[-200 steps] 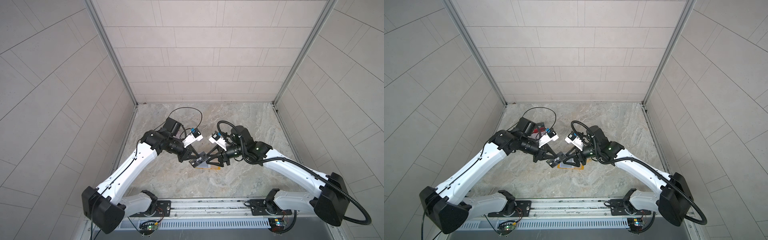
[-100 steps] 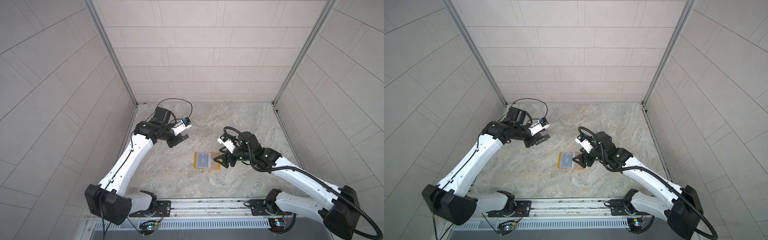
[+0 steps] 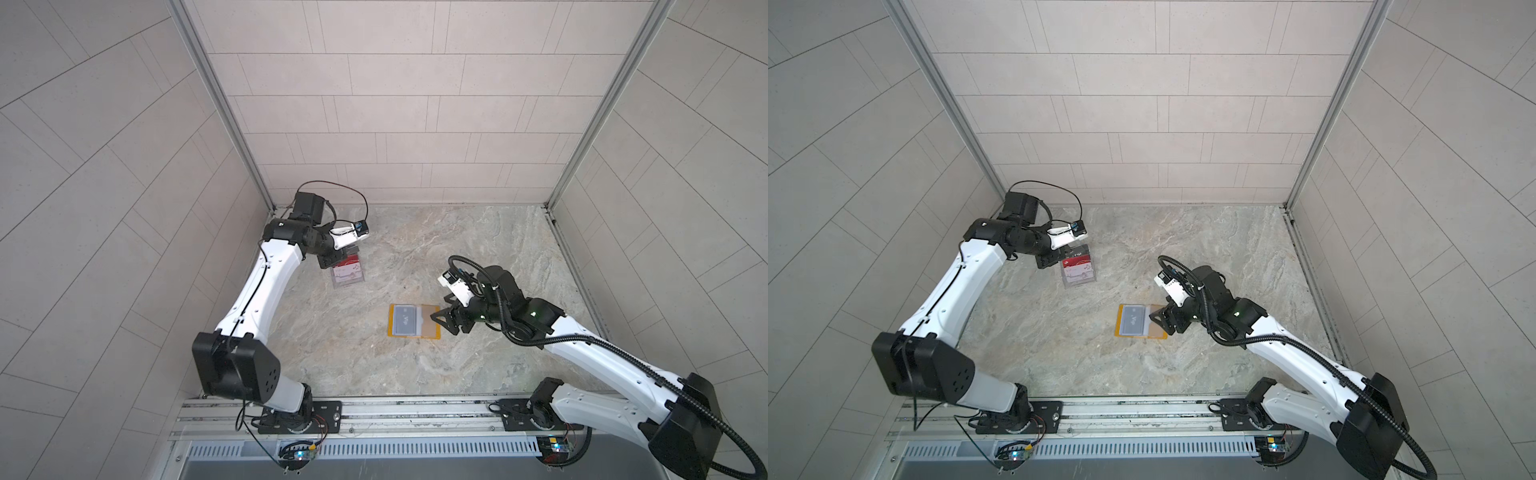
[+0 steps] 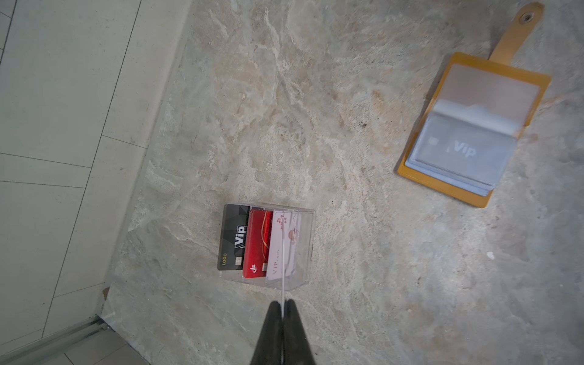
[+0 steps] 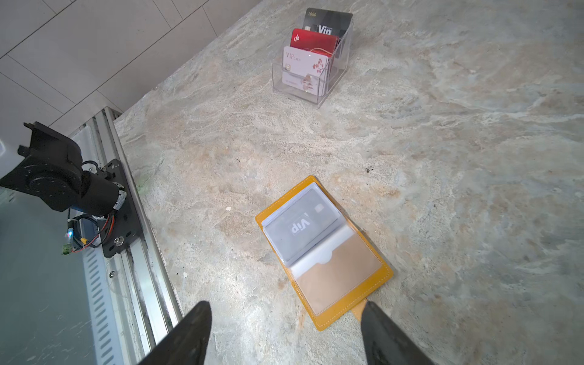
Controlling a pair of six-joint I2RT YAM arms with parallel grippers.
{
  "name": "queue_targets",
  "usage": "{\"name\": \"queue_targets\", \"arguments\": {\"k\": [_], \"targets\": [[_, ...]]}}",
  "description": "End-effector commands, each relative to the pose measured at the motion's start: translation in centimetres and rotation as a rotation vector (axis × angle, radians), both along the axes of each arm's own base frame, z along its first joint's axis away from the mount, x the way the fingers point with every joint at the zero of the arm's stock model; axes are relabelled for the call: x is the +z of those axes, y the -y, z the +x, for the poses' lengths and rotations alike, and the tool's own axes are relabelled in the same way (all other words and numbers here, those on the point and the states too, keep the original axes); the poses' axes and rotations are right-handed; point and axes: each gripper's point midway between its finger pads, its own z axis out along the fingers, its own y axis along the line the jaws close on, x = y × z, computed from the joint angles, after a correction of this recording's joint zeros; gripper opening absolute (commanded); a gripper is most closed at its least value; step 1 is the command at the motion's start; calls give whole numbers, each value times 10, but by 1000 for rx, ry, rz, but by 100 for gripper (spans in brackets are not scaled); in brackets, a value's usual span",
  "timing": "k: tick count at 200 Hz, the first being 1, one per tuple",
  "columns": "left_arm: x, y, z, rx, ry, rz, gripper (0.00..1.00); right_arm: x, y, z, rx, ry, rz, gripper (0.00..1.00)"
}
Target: Take the credit cards out of the card holder
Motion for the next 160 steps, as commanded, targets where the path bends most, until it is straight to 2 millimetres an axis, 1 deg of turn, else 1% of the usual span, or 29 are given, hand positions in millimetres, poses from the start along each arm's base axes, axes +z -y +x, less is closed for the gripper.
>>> {"name": "queue_targets", "arguments": {"k": [1,19,55,86,113,129,160], "targets": [[-11,-12,16,-50,-8,100,0,1,7,-1,-18,18,-13,77],[-18,-17,32,-47,-14,121,0,1,7,-3,-14,6,-12,77],[-41,-19,60,-72,4,143,0,-1,6,-5,-4,-7,-17,78],[-58,-20,79,-62,-6,151,0,-3,6,-7,2,-13,-15,78],[-70,-19,90,-59,-32,145,0,-6,6,-7,1,-19,-18,78],[-79,-20,92,-57,-64,151,0,-8,6,-6,1,-22,-22,78],[-88,-25,97,-32,-76,156,0,-10,5,-6,4,-28,-27,78]]}}
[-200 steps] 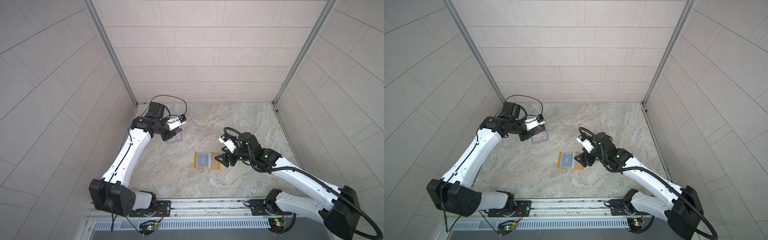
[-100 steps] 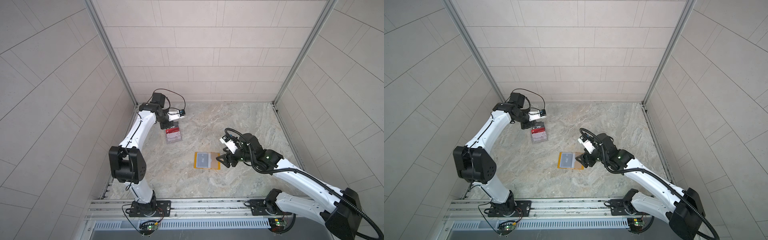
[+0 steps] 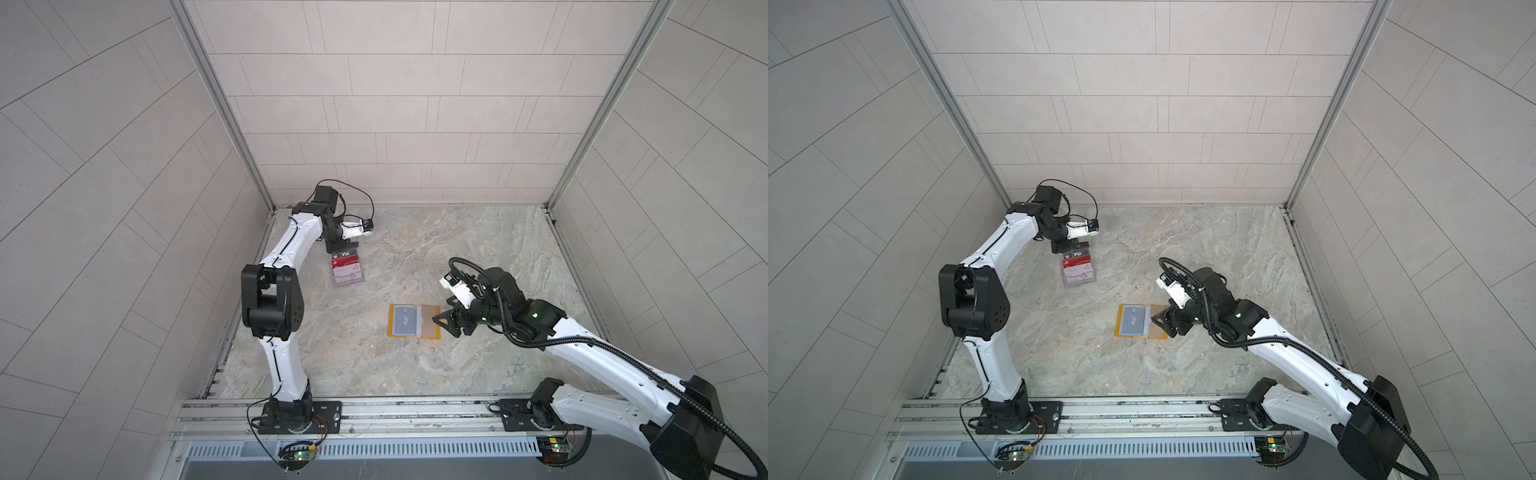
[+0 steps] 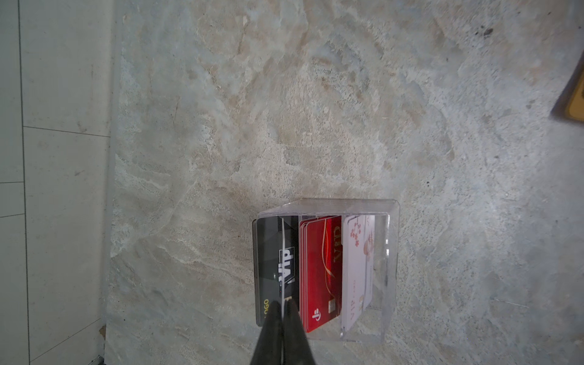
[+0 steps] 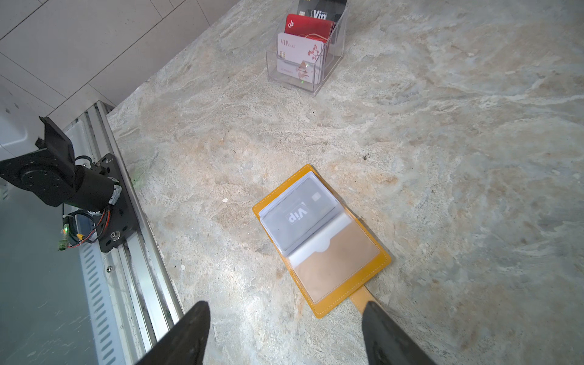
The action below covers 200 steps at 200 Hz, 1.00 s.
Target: Take the credit cards out of the card holder
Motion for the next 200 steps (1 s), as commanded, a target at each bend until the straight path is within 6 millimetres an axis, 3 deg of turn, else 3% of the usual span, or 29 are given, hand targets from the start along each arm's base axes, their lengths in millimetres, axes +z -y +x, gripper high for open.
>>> {"name": "queue_targets", "arguments": {"k": [1,98,200], "targets": [[1,-7,5,25,5,4,0,-5,1,-2,12,-9,-10,78],[-18,-15,9,65,-66,-42,0,-9,0,-2,22,-12,-17,78],[-37,-7,4,51,-126,-80,0,-9,-1,-3,30,-8,-15,78]]}}
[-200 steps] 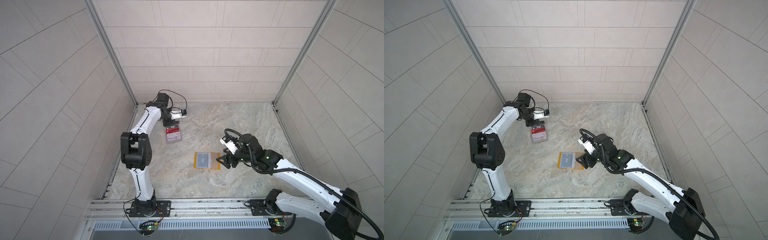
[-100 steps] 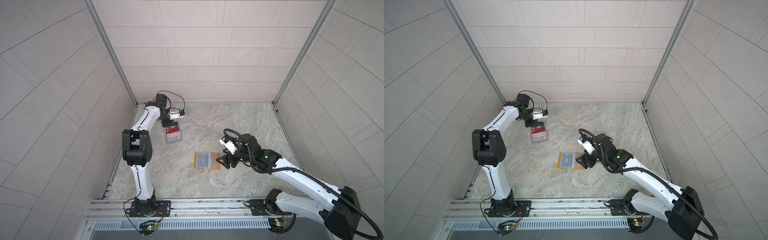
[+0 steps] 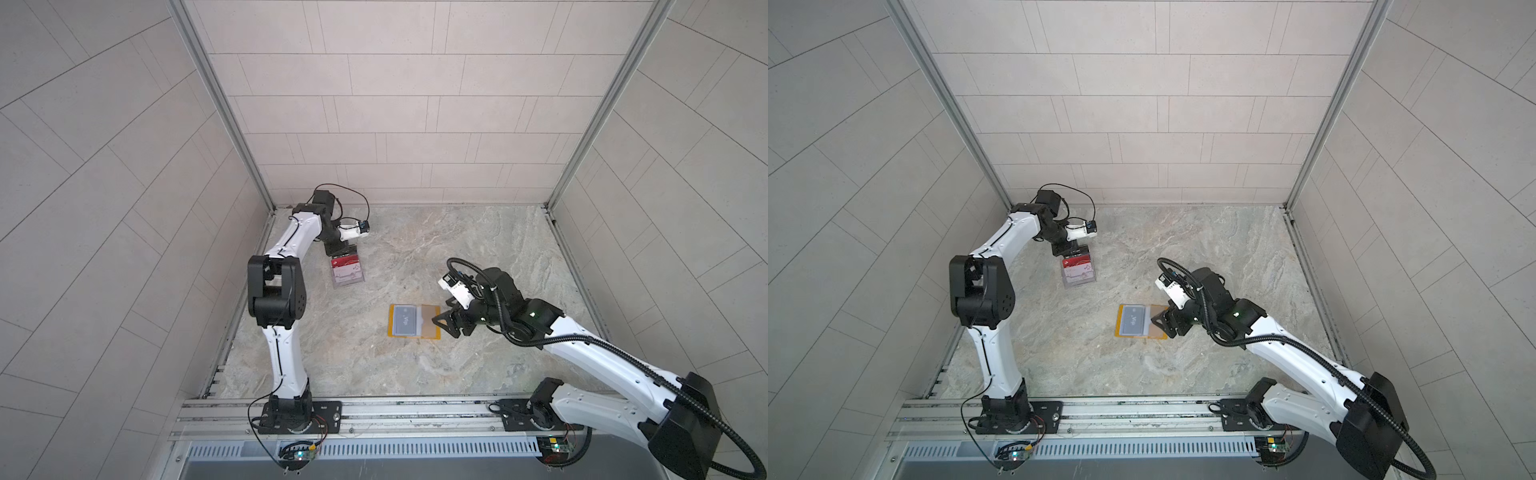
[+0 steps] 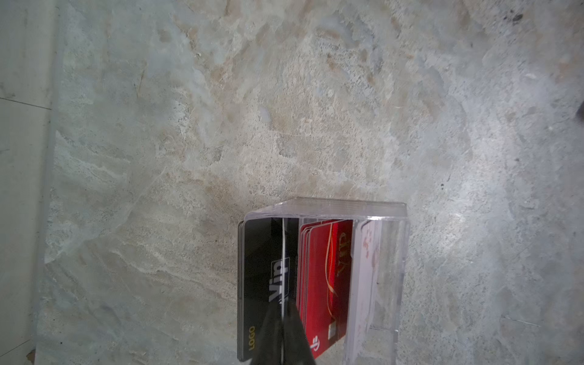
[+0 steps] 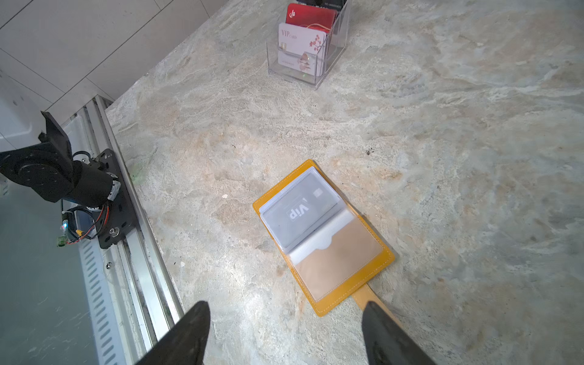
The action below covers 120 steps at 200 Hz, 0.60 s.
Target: Take the credit cards out of the card holder
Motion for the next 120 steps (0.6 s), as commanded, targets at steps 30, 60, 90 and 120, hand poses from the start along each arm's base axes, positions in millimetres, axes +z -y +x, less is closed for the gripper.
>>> {"name": "queue_targets", "arguments": {"k": [30,60,90,120], "targets": [[-12,2,-2,13,-37,-36,0,-2,1,-2,21,13,-2,78],[-17,3,-1,18,-44,-38,0,-3,0,-3,21,13,1,79],[-21,2,0,22,-50,-44,0,-2,0,-3,21,17,4,79],[-22,1,0,27,-53,-55,0,-2,1,-3,20,19,3,78]]}}
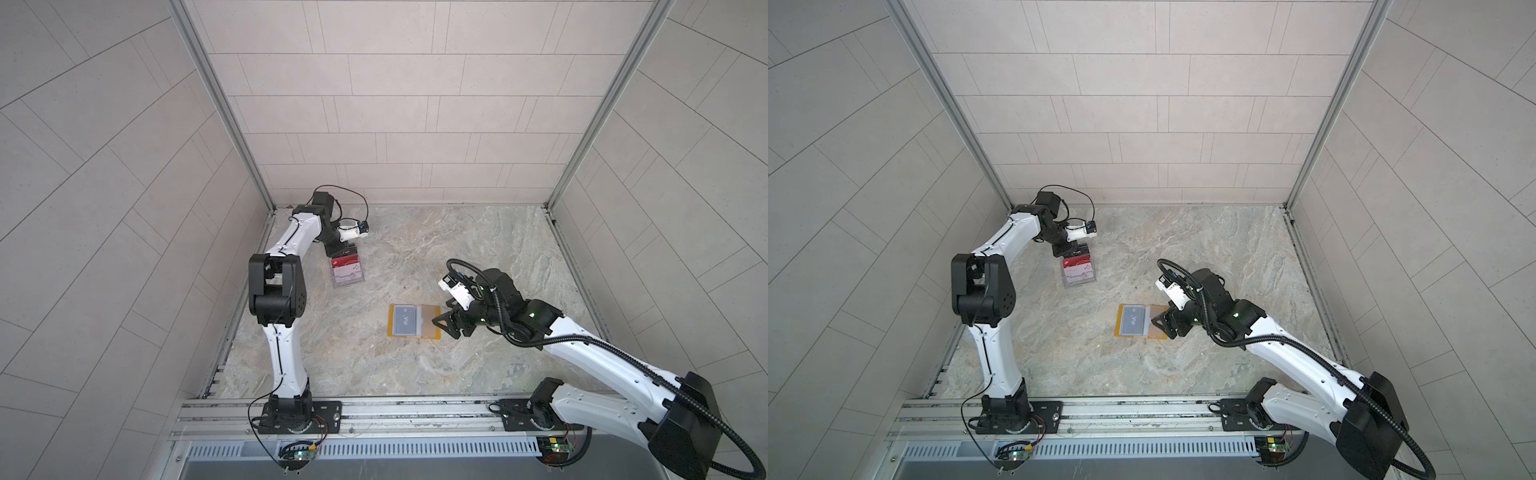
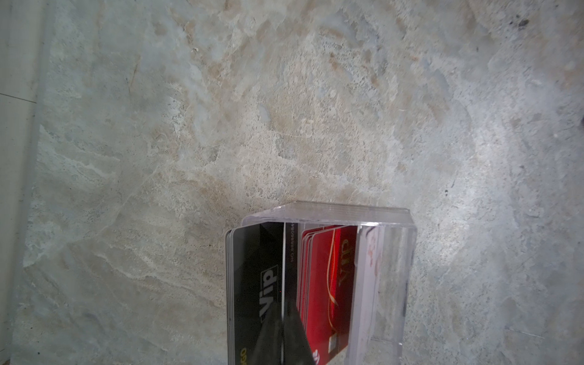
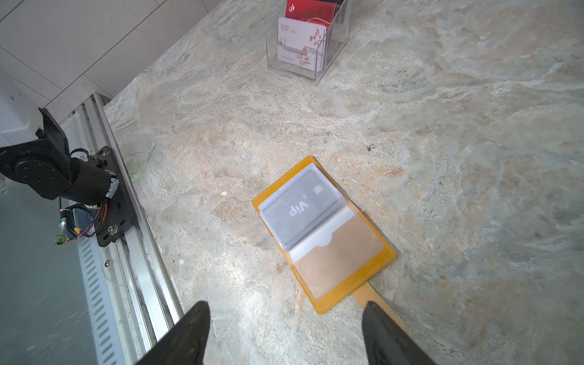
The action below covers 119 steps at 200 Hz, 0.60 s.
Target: Take the credit cards out of the card holder
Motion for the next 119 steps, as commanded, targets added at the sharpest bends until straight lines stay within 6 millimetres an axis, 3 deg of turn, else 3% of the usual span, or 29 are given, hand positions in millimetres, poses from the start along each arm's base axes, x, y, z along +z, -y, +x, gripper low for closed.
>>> {"name": "queue_targets", "arguments": {"k": [1,119], "targets": [[-11,1,-2,9,-33,-30,0,2,0,-2,20,24,7,78],[-17,0,-1,30,-36,-37,14,4,1,-2,18,33,10,79]]}}
